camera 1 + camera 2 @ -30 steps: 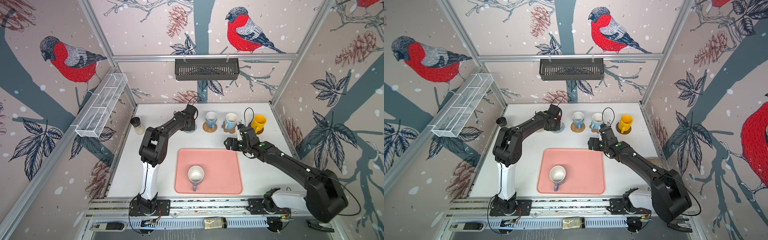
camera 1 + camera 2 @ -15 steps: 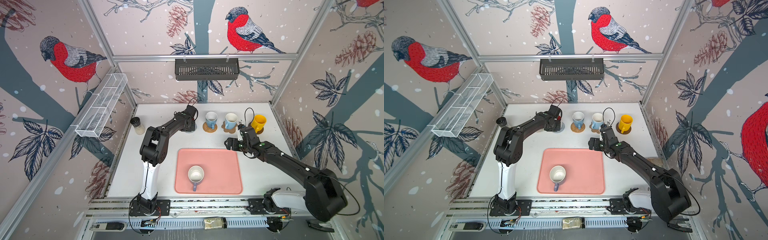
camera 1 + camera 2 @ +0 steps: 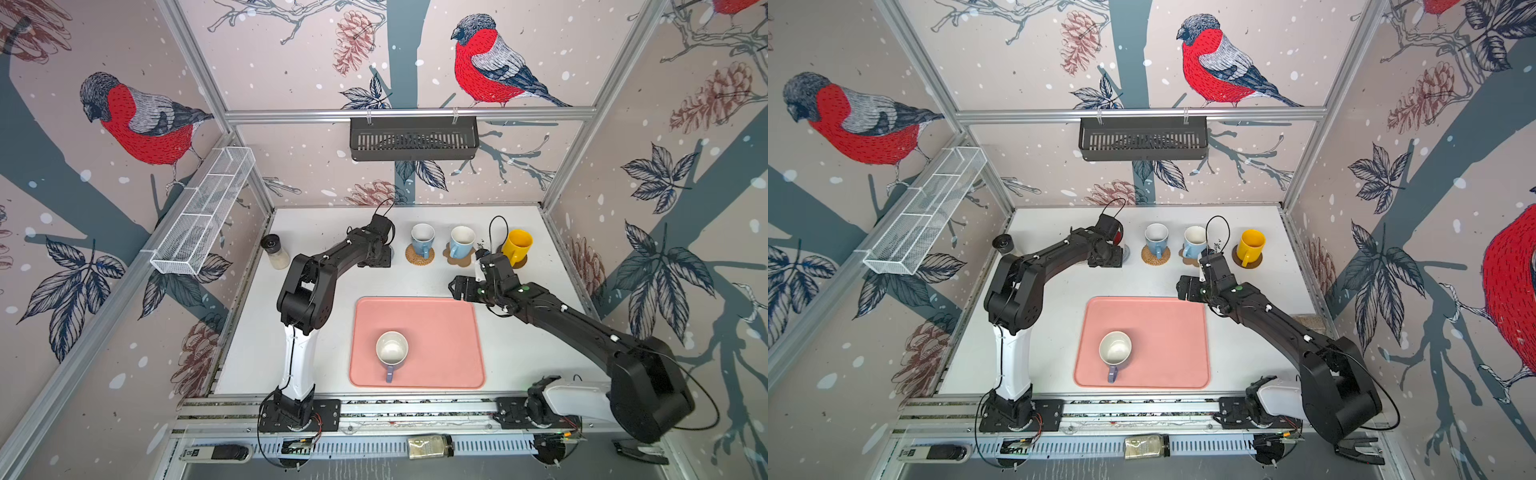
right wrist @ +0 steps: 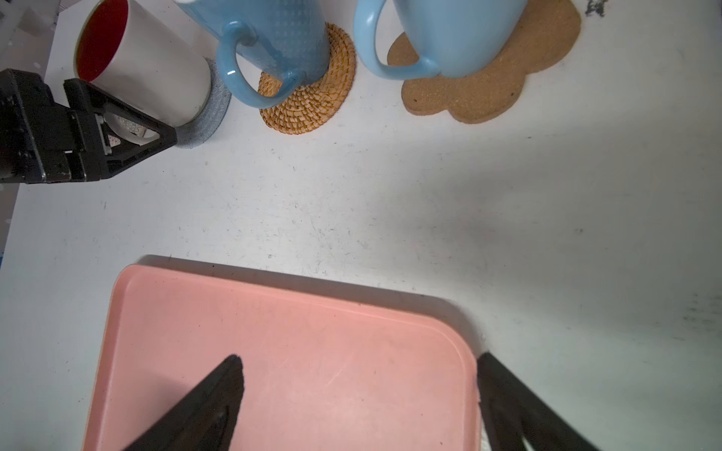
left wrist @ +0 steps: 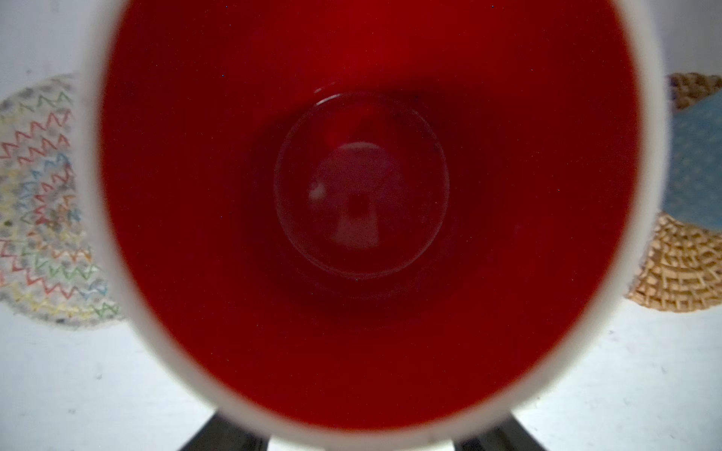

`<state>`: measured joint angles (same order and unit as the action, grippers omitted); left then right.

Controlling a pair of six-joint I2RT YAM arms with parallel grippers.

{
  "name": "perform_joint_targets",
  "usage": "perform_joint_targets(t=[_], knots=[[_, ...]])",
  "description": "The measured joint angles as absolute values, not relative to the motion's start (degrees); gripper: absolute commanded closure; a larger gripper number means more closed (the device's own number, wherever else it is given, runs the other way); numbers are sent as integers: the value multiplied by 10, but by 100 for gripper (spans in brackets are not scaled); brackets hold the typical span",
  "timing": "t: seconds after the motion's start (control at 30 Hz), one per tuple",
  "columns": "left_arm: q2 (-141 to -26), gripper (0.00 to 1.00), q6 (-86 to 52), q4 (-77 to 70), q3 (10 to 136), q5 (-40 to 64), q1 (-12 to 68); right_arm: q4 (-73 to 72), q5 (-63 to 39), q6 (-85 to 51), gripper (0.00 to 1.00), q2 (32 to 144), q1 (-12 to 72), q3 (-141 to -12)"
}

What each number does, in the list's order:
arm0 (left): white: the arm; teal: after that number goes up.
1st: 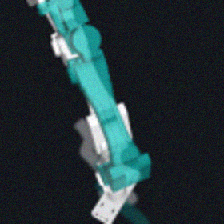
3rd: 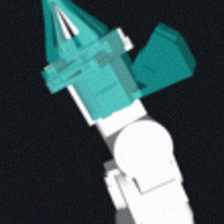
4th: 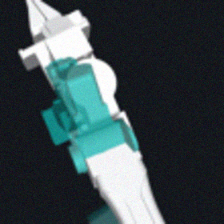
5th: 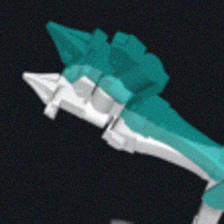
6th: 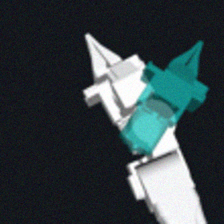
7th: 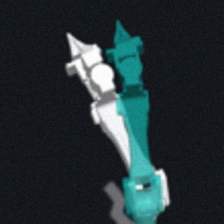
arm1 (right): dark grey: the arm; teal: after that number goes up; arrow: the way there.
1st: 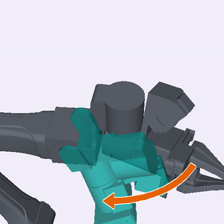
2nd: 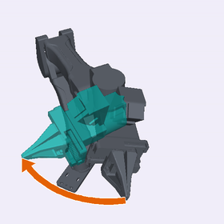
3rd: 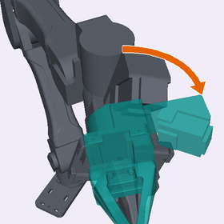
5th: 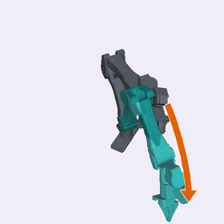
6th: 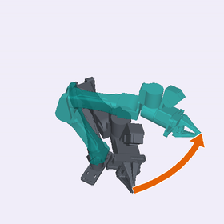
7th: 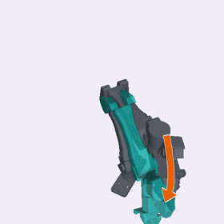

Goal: Place cups on coasters
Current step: Place the cup on the coaster, then move the tray to the center of the table.

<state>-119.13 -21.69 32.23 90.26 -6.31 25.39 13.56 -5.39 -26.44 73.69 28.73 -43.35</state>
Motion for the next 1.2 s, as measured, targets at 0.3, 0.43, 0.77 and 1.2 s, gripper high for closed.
perform_joint_targets(t=[0.3,0.43,0.77,1.2], knots=[[-1156,3,-221,321,892,-62,254,140,-58,-265,9,729,292,-434],[-1116,3,-221,322,879,-65,255,150,-57,-265,14,725,309,-442],[-947,17,-223,323,737,-70,257,189,-19,-285,35,705,401,-447],[-765,82,-255,321,528,-25,303,216,25,-347,56,704,518,-417]])
